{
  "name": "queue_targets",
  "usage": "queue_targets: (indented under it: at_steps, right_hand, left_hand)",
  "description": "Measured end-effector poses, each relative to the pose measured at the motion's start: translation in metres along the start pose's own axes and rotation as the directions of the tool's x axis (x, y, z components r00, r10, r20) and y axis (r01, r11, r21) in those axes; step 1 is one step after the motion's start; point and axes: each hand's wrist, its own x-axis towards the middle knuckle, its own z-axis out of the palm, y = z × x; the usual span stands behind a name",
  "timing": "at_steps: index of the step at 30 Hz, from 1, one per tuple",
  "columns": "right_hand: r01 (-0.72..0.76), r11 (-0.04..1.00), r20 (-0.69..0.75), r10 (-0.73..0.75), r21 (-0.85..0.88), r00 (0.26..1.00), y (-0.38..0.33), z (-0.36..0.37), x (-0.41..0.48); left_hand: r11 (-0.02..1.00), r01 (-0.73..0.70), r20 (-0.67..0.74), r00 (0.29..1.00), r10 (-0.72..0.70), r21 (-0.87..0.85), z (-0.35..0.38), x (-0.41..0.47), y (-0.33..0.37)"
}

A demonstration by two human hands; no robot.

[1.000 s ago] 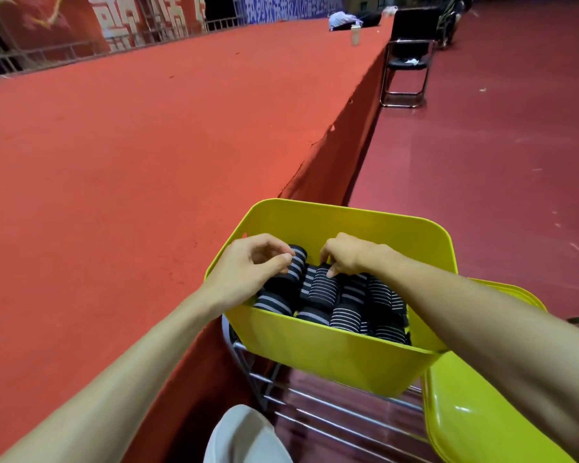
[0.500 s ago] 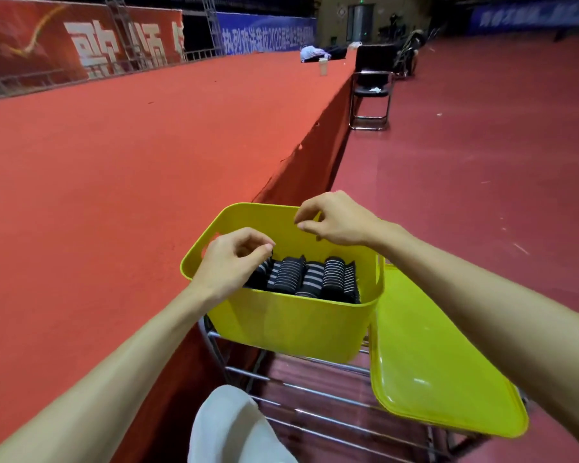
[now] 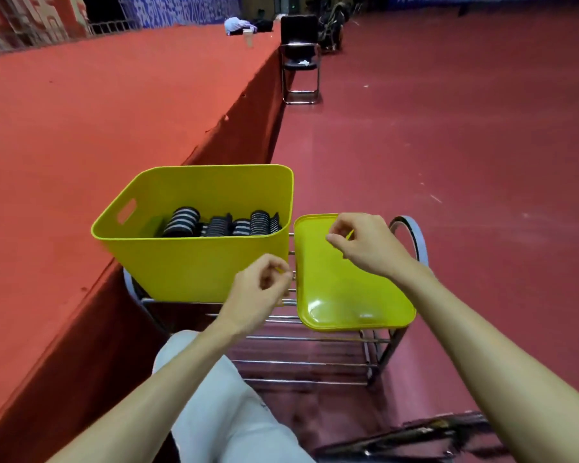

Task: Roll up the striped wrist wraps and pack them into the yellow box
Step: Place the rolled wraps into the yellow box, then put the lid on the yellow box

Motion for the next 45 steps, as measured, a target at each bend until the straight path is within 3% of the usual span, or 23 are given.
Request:
queue_targets:
  at_steps: [2,5,8,11,15,19,22,25,28,31,35,38,41,43,45]
  right_hand:
    - [-0.064,0.993,0.143,0.078,-0.099,0.987,0.026,0.013,-0.009]
    - [-0.038,0.961,0.395,0.149,-0.275,0.906,0.051,0.033,-0.022]
    - [0.015,0.923,0.546,0.214,-0.385,0.810,0.066,0.051,-0.033]
    - [0.108,0.873,0.606,0.236,-0.476,0.760,0.074,0.062,-0.043]
    - [0.174,0.796,0.561,0.236,-0.580,0.794,0.065,0.066,-0.052]
    - [0.143,0.786,0.500,0.231,-0.602,0.835,0.052,0.059,-0.059]
    - [0.034,0.819,0.335,0.196,-0.573,0.922,0.040,0.049,-0.063]
    - [-0.087,0.910,0.062,0.122,-0.405,0.991,0.033,0.031,-0.058]
    - [-0.119,0.966,-0.137,0.089,-0.229,0.986,0.026,0.006,-0.041]
    - [-0.139,0.989,-0.335,0.114,-0.050,0.935,0.015,-0.012,-0.016]
    - [-0.034,0.948,-0.528,0.206,0.316,0.824,-0.023,-0.030,0.020]
    - [0.048,0.797,-0.520,0.346,0.602,0.781,-0.045,-0.028,0.056]
    - [0.133,0.490,-0.366,0.419,0.861,0.831,-0.064,-0.016,0.085]
    - [0.083,0.284,-0.208,0.445,0.955,0.871,-0.075,-0.002,0.099]
    - [0.001,0.219,-0.102,0.449,0.976,0.888,-0.081,0.015,0.112]
  left_hand:
    - [0.965,0.220,0.134,0.962,-0.239,0.139,0.020,0.006,-0.023]
    - [0.833,0.475,0.212,0.816,-0.538,0.285,0.044,0.017,-0.048]
    - [0.748,0.636,0.215,0.717,-0.663,0.188,0.061,0.030,-0.060]
    - [0.726,0.685,0.182,0.708,-0.682,0.058,0.072,0.033,-0.064]
    - [0.742,0.670,0.130,0.735,-0.665,0.009,0.080,0.033,-0.054]
    - [0.830,0.556,0.172,0.823,-0.542,-0.047,0.075,0.038,-0.022]
    - [0.902,0.406,0.197,0.905,-0.376,-0.144,0.071,0.046,0.016]
    - [0.944,0.272,0.205,0.950,-0.234,-0.184,0.073,0.063,0.051]
    - [0.967,0.183,0.186,0.971,-0.150,-0.175,0.066,0.073,0.079]
    - [0.986,0.095,0.111,0.991,-0.080,-0.136,0.046,0.078,0.095]
    - [0.991,0.060,-0.012,0.998,-0.062,-0.117,0.006,0.085,0.101]
    - [0.990,0.084,-0.100,0.990,-0.096,-0.112,-0.027,0.087,0.098]
    - [0.983,0.126,-0.190,0.970,-0.149,-0.131,-0.059,0.088,0.087]
    - [0.970,0.163,-0.252,0.945,-0.207,-0.182,-0.080,0.089,0.078]
    - [0.946,0.193,-0.310,0.911,-0.272,-0.262,-0.103,0.088,0.067]
